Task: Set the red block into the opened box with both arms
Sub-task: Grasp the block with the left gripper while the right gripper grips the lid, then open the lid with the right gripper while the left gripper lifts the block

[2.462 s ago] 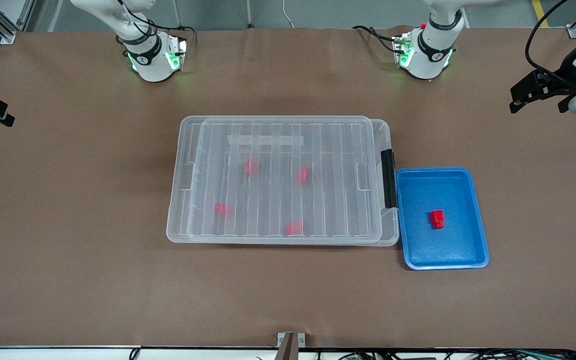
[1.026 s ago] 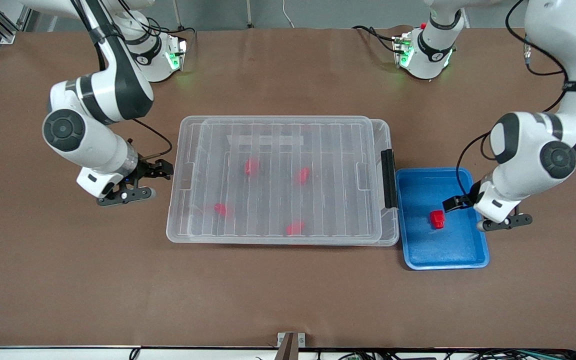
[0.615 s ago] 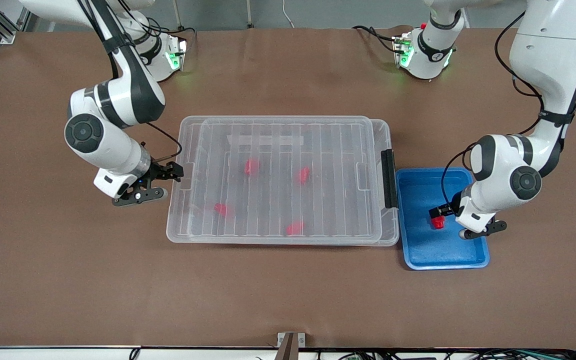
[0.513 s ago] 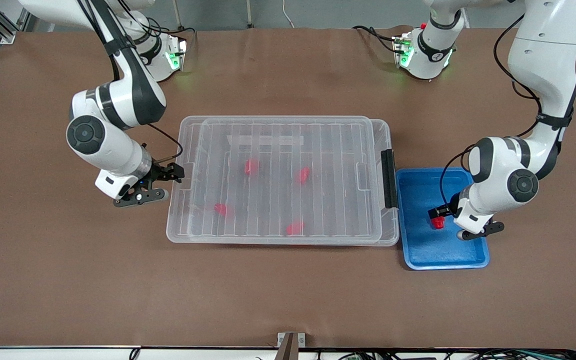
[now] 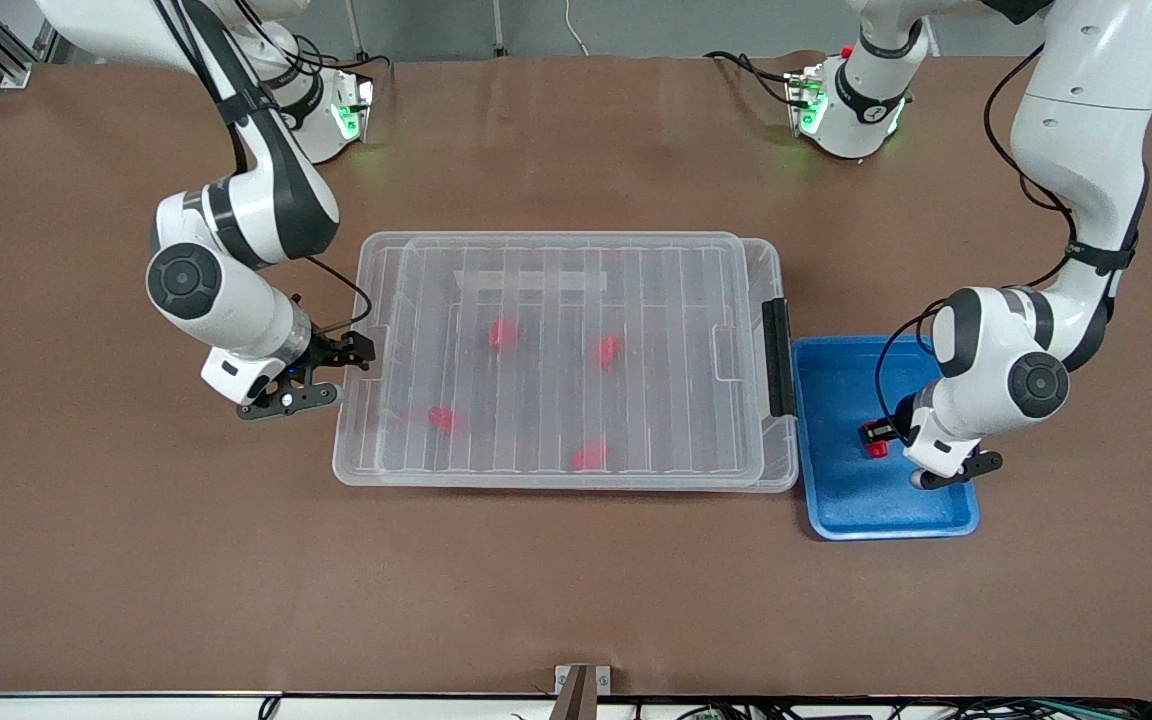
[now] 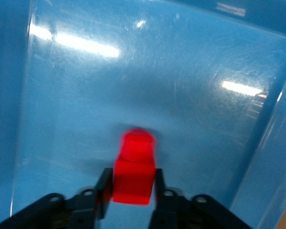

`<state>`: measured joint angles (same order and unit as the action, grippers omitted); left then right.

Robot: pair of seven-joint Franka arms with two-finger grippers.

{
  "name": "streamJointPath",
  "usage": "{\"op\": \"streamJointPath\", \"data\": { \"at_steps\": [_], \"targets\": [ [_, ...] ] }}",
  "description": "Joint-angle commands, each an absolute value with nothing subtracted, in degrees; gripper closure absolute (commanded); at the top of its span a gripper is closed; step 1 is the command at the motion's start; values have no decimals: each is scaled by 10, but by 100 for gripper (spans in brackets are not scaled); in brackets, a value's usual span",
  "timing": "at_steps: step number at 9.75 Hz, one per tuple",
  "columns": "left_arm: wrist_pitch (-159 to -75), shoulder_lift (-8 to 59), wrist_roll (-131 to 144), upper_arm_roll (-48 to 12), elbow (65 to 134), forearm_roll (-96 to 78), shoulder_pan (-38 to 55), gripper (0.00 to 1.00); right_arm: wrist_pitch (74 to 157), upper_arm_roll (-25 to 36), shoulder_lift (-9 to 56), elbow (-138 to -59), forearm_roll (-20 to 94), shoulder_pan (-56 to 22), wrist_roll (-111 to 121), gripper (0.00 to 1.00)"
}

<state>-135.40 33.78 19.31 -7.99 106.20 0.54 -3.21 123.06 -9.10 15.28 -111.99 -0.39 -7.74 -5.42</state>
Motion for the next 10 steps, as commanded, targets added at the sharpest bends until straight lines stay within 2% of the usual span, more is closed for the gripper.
{"op": "streamJointPath", "data": {
  "at_steps": [1, 2, 3, 4, 6, 8, 10],
  "targets": [
    [-1359, 359, 200, -79, 1055, 7, -30, 95, 1229, -91, 148, -1129, -26, -66, -48, 0],
    [-1358, 357, 199, -79, 1055, 14, -32, 100, 1217, -91, 148, -1129, -28, -59, -37, 0],
    [-1351, 349, 196, -80, 1049, 24, -33, 100, 1209, -90, 146, -1129, -29, -48, -25, 0],
    [-1313, 320, 193, -80, 1039, 28, -33, 100, 1201, -89, 143, -1129, -29, -36, -3, 0],
    [-1188, 274, 186, -96, 974, 32, -32, 100, 1178, -86, 141, -1127, -30, -5, 42, 0],
    [-1109, 234, 190, -135, 927, 31, -32, 100, 1157, -84, 140, -1119, -30, 32, 80, 0],
    [-1076, 207, 219, -201, 917, 26, -32, 100, 1140, -83, 141, -1108, -30, 61, 120, 0]
  ]
}}
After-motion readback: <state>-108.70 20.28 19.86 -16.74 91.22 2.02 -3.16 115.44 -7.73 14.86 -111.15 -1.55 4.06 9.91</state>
